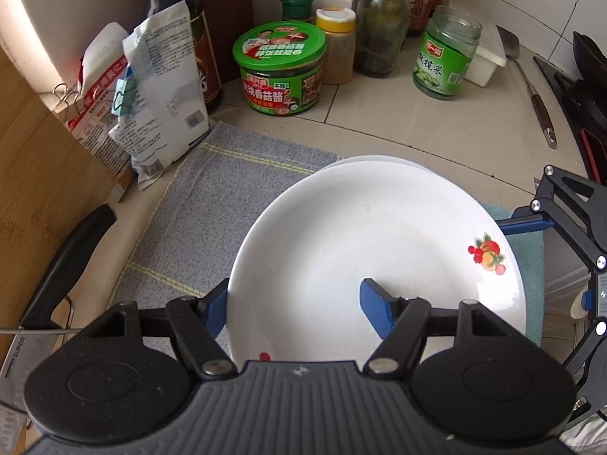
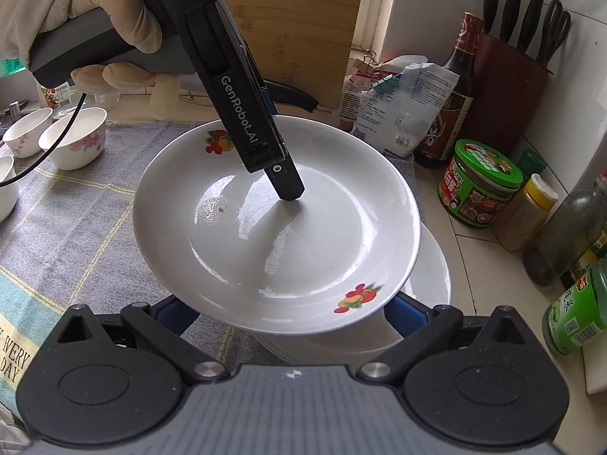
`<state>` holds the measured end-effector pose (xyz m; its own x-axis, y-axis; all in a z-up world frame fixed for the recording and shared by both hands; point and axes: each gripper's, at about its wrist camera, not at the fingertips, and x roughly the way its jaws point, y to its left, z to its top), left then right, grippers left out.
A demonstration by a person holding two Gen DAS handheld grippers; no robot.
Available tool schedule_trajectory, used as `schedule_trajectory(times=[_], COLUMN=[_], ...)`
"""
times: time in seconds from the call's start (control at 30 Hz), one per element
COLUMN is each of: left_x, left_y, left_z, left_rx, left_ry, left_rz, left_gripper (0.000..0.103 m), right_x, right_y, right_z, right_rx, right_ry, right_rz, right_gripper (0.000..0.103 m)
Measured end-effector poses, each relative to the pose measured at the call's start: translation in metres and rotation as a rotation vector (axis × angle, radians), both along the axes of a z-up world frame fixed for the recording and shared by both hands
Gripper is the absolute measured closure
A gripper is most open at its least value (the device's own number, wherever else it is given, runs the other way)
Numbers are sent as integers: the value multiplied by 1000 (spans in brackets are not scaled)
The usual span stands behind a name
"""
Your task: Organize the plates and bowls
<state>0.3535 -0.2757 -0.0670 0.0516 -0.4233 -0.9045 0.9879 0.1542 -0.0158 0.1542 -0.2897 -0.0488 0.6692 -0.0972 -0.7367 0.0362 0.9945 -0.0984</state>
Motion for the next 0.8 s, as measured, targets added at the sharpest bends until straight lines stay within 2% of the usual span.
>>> schedule_trajectory(times=[0.37, 0.8], left_x=[-8, -8], left_y=[-26, -35], left_z=[-13, -22], left_rx=[7, 23], left_ry=[19, 38], left_rz=[-55, -77], left_gripper=[33, 33], right_x=[-6, -5], right_y=[-19, -23], right_z=[-9, -15], right_rx=[4, 15], right_ry=[28, 49], right_rz=[-58, -78], right_gripper=[0, 0])
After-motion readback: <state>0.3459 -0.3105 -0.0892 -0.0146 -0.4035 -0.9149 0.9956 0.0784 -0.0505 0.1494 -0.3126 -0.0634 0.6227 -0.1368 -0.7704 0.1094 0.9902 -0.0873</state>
